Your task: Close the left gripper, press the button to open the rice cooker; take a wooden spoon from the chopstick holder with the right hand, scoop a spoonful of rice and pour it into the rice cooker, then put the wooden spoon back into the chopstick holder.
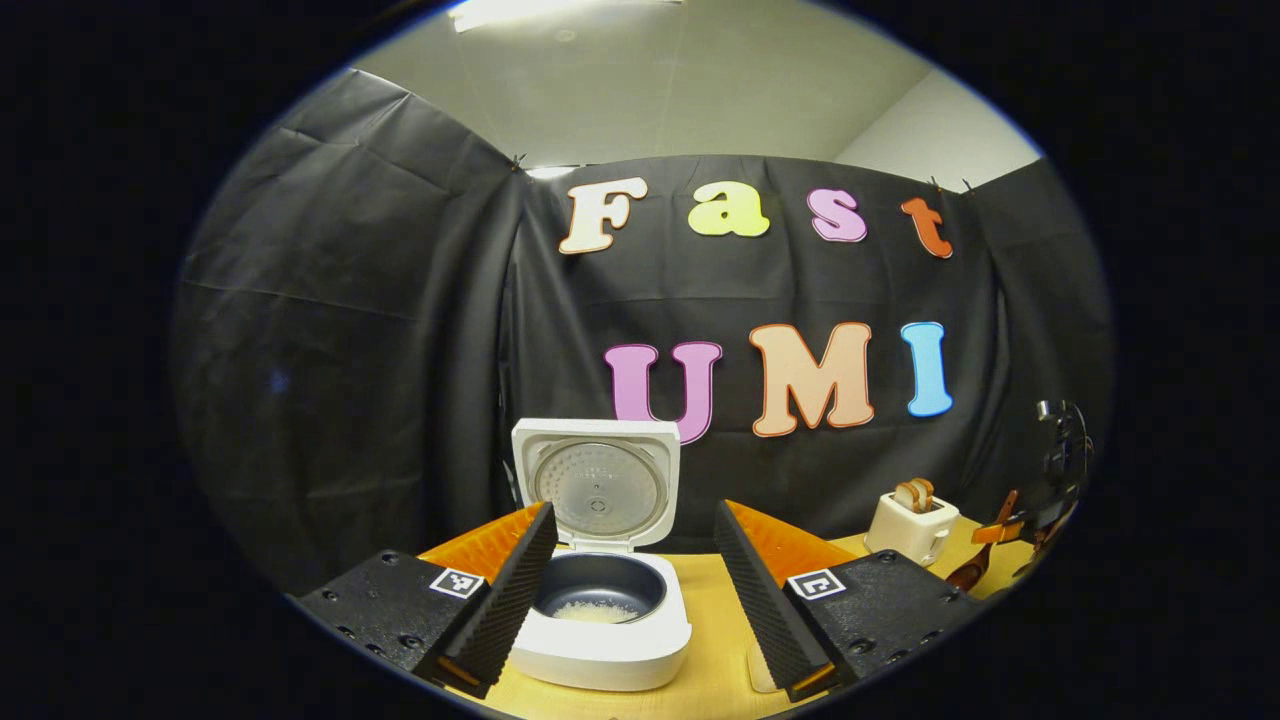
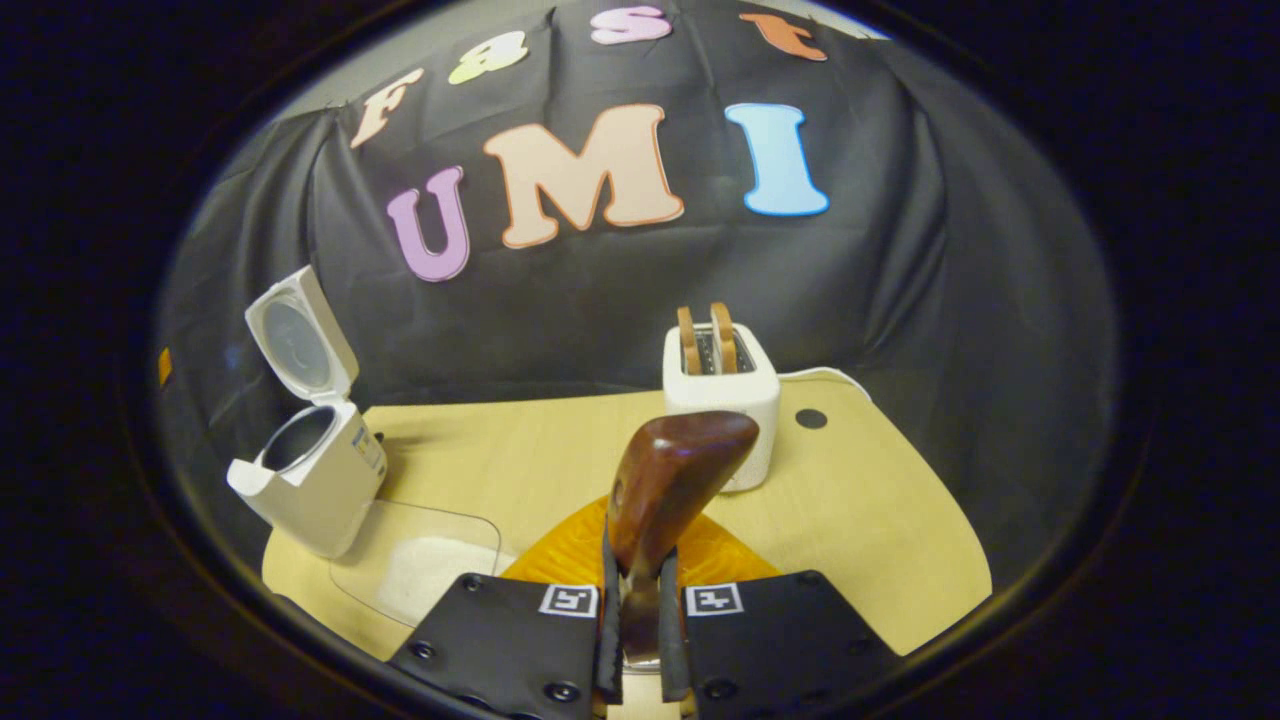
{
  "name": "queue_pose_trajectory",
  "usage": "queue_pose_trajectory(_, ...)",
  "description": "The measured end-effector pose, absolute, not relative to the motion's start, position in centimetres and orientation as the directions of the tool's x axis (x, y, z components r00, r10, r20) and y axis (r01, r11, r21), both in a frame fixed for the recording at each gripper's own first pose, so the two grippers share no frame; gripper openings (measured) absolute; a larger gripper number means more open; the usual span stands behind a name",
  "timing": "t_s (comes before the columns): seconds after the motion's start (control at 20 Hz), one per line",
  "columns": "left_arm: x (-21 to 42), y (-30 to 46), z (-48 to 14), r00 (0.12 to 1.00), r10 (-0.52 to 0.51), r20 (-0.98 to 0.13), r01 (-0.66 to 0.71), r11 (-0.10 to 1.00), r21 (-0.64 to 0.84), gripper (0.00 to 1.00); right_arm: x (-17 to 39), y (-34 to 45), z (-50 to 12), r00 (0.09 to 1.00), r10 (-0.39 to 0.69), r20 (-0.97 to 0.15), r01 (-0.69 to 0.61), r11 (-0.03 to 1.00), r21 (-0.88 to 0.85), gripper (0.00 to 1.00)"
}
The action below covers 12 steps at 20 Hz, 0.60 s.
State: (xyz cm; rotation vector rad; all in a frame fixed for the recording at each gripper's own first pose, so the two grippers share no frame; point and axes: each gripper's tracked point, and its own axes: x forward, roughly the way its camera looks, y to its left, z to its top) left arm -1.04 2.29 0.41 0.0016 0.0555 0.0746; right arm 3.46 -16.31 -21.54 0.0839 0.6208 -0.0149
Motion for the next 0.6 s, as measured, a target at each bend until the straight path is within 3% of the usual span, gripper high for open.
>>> queue_pose_trajectory(0.15, -1.1, 2.8, 0.3, 0.996, 0.069, -0.055, -0.069, 0.998, 0.001, 0.91, 3.8, -13.4, -19.0, 0.838, 0.06, -0.543, 0.01, 0.992, 0.126, 0.19)
queue_pose_trajectory(0.3, -1.4, 3.8, 0.4, 0.996, 0.073, -0.051, -0.073, 0.997, 0.006, 0.94, 4.2, -9.7, -17.9, 0.846, 0.12, -0.52, -0.033, 0.984, 0.173, 0.18)
queue_pose_trajectory(0.6, -2.7, 6.3, 0.6, 0.994, 0.099, -0.053, -0.098, 0.995, 0.01, 0.94, 4.4, -3.6, -19.4, 0.828, 0.186, -0.529, -0.101, 0.977, 0.186, 0.18)
